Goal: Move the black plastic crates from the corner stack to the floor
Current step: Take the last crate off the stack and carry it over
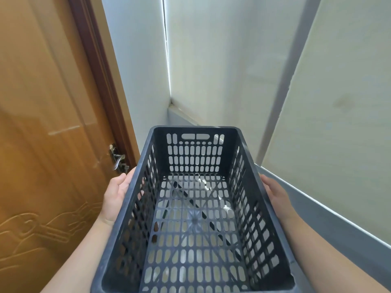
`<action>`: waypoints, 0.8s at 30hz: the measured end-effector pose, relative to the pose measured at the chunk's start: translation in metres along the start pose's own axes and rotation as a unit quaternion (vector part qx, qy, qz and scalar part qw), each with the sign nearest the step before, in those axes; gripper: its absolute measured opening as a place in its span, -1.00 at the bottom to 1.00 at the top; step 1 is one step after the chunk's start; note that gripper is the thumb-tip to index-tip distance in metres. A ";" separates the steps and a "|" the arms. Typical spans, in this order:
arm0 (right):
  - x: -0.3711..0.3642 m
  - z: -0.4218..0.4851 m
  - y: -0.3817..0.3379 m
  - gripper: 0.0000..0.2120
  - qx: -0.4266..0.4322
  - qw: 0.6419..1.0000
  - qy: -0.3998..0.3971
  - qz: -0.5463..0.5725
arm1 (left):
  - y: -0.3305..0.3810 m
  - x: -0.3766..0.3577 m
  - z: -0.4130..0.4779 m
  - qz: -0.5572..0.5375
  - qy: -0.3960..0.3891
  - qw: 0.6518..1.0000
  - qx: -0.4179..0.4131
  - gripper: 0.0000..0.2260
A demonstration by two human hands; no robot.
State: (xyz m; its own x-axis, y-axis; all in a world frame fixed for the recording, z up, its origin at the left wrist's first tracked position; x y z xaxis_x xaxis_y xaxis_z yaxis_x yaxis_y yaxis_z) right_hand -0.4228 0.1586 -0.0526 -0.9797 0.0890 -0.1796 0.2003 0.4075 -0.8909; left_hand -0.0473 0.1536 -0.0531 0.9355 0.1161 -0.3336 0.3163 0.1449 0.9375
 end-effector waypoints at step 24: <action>0.095 -0.207 0.017 -0.64 0.137 0.952 0.271 -0.024 | 0.011 -0.139 -0.034 0.073 -0.288 0.955 -0.012 -0.56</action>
State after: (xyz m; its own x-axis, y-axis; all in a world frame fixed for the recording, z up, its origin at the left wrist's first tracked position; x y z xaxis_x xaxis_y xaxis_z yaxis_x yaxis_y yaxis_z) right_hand -0.5111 0.3619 0.0010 -0.8253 0.5633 0.0395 0.0741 0.1775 -0.9813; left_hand -0.1793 0.1722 0.0007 0.9028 -0.4219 -0.0834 0.1784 0.1911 0.9652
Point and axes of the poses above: each hand's wrist, its own z-axis towards the middle knuckle, its own x-axis out of the back of the hand, y = z × x, the point moved 2 cm from there along z, towards the middle knuckle, and after that the axes turned 13 degrees about -x, right-handed, at the moved point
